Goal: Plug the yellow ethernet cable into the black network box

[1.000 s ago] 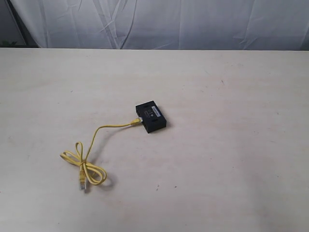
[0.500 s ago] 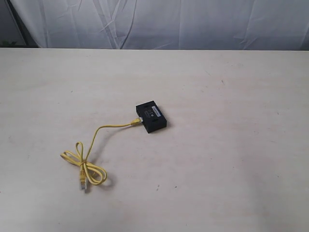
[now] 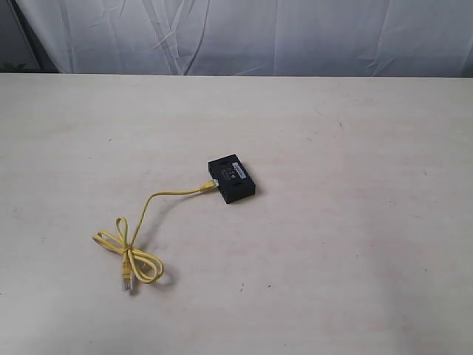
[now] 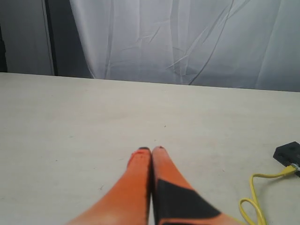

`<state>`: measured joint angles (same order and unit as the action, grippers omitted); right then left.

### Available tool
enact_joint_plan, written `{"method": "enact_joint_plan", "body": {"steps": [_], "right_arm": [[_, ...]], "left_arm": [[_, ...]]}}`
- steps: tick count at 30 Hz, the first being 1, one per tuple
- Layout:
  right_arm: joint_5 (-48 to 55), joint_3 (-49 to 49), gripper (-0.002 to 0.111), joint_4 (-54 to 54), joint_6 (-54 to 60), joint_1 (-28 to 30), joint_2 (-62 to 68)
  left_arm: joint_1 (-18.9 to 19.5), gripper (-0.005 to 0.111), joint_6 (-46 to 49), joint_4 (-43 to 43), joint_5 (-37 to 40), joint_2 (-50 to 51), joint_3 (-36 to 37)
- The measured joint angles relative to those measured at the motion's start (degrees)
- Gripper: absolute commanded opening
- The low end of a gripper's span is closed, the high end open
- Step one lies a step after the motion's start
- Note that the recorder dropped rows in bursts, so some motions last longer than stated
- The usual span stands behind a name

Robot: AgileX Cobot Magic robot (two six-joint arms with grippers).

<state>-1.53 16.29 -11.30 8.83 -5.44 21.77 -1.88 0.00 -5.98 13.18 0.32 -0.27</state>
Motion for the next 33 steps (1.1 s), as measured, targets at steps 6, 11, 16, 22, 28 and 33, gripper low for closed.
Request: {"method": "enact_joint_plan", "body": {"steps": [6, 11, 16, 22, 28, 33], "right_arm": [[0.0, 0.0, -0.001, 0.0, 0.0, 0.0, 0.0], [0.0, 0.0, -0.001, 0.0, 0.0, 0.0, 0.0], [0.0, 0.0, -0.001, 0.0, 0.0, 0.0, 0.0], [0.44, -0.66, -0.001, 0.65, 0.0, 0.0, -0.24], [7.93, -4.26, -0.001, 6.91, -3.56, 1.73, -8.28], [13.32, -9.06, -0.001, 7.31, -5.86, 8.22, -14.81]], "left_arm": [[0.0, 0.0, 0.0, 2.43, 0.0, 0.0, 0.0], [0.0, 0.0, 0.0, 3.02, 0.0, 0.0, 0.0], [0.0, 0.0, 0.0, 3.02, 0.0, 0.0, 0.0], [0.0, 0.0, 0.0, 3.24, 0.0, 0.0, 0.0], [0.0, 0.0, 0.0, 3.24, 0.0, 0.0, 0.0], [0.0, 0.0, 0.0, 3.24, 0.0, 0.0, 0.0]]}}
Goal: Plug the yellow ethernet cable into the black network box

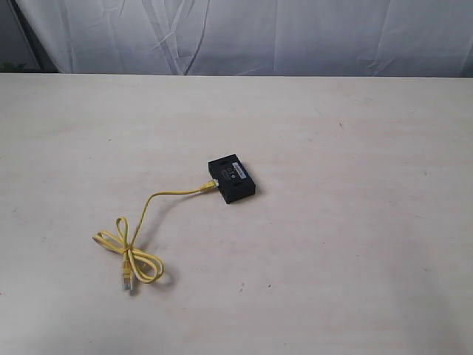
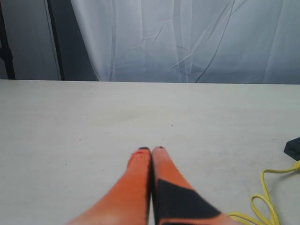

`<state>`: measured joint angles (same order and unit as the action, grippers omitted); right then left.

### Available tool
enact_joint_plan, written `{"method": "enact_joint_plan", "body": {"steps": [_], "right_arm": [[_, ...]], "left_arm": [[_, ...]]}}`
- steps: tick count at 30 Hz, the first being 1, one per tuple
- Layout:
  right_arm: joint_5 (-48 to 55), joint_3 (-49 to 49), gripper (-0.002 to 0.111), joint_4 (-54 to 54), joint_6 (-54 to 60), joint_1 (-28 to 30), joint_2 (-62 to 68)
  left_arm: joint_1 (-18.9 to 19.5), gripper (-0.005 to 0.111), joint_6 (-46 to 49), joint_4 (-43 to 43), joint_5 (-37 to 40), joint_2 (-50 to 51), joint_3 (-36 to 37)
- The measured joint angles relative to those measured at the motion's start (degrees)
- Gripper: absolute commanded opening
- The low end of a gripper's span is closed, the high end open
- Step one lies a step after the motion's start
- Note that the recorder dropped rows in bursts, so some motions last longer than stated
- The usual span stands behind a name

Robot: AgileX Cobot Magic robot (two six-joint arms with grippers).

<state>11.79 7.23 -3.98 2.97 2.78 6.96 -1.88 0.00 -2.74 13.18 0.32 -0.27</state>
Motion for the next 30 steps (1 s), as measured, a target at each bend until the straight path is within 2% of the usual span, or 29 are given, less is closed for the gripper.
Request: {"method": "enact_joint_plan", "body": {"steps": [3, 9, 15, 30], "right_arm": [[-0.15, -3.04, -0.001, 0.11, -1.01, 2.17, -3.26], [0.01, -6.8, -0.001, 0.11, -1.31, 2.57, -6.54], [5.07, -7.02, -0.001, 0.38, -1.44, 2.57, -6.57], [5.52, -7.11, -0.001, 0.38, -1.44, 2.57, -6.57]], "left_arm": [[0.0, 0.0, 0.0, 0.0, 0.0, 0.0, 0.0], [0.0, 0.0, 0.0, 0.0, 0.0, 0.0, 0.0], [0.0, 0.0, 0.0, 0.0, 0.0, 0.0, 0.0], [0.0, 0.0, 0.0, 0.0, 0.0, 0.0, 0.0]]}}
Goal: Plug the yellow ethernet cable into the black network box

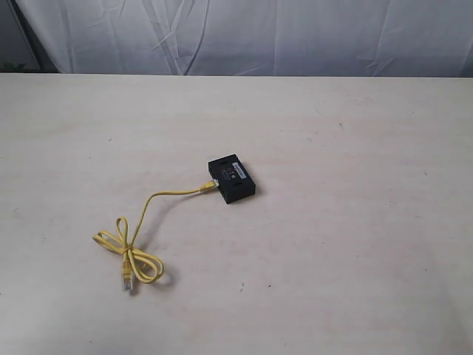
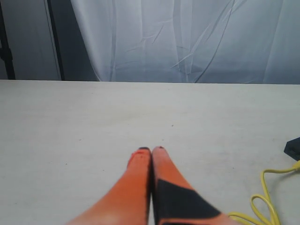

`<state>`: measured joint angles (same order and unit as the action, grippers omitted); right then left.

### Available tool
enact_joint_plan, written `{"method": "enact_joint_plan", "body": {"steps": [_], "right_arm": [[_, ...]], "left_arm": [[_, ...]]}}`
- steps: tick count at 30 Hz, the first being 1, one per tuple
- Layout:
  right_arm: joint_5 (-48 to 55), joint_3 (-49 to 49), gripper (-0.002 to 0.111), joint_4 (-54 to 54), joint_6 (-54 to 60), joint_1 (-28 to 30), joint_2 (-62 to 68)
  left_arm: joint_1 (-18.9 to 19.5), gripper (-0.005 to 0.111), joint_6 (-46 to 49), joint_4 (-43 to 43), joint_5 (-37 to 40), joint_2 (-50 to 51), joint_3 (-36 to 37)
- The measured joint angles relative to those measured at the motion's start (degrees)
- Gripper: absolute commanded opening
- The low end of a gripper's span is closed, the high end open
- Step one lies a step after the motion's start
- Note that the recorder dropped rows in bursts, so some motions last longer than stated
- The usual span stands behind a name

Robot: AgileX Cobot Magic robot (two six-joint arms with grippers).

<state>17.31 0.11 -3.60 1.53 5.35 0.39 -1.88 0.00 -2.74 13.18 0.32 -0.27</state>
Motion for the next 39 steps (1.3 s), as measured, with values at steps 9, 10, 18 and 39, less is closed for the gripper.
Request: {"method": "enact_joint_plan", "body": {"steps": [9, 10, 18, 39], "right_arm": [[0.07, 0.0, -0.001, 0.0, 0.0, 0.0, 0.0], [0.07, 0.0, -0.001, 0.0, 0.0, 0.0, 0.0], [0.43, 0.0, -0.001, 0.0, 0.0, 0.0, 0.0], [0.57, 0.0, -0.001, 0.0, 0.0, 0.0, 0.0]], "left_arm": [[0.0, 0.0, 0.0, 0.0, 0.0, 0.0, 0.0], [0.0, 0.0, 0.0, 0.0, 0.0, 0.0, 0.0], [0.0, 0.0, 0.0, 0.0, 0.0, 0.0, 0.0], [0.0, 0.0, 0.4, 1.12, 0.0, 0.0, 0.0]]}}
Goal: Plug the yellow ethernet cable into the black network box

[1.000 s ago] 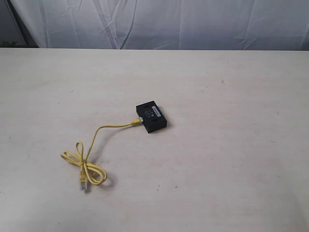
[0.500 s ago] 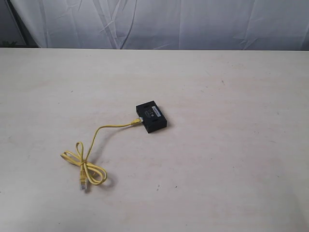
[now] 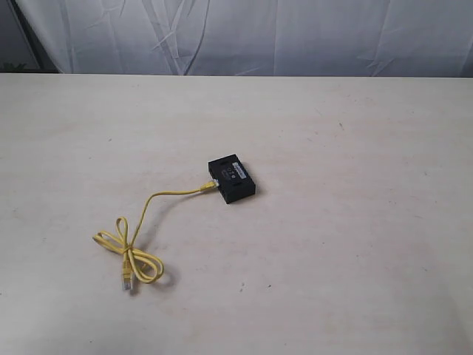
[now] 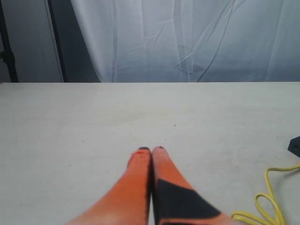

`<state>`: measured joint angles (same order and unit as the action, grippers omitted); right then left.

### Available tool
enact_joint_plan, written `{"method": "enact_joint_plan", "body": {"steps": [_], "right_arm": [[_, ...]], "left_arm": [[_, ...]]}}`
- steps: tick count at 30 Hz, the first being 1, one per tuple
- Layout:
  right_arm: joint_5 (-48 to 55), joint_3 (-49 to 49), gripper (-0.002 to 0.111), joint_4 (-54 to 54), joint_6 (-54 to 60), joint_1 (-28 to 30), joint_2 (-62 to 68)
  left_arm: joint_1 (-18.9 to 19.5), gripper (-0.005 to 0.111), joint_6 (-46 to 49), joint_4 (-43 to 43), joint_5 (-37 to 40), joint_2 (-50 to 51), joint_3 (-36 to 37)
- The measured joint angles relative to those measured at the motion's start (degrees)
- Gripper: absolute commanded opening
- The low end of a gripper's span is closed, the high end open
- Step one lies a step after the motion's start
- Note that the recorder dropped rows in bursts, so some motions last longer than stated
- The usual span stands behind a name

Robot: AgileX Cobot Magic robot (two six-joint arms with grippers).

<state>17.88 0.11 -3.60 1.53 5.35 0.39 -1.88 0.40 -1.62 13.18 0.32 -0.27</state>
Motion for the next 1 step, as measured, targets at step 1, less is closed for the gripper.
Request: {"method": "enact_joint_plan", "body": {"steps": [1], "right_arm": [[0.0, 0.0, -0.001, 0.0, 0.0, 0.0, 0.0]], "left_arm": [[0.0, 0.0, 0.0, 0.0, 0.0, 0.0, 0.0]]}}
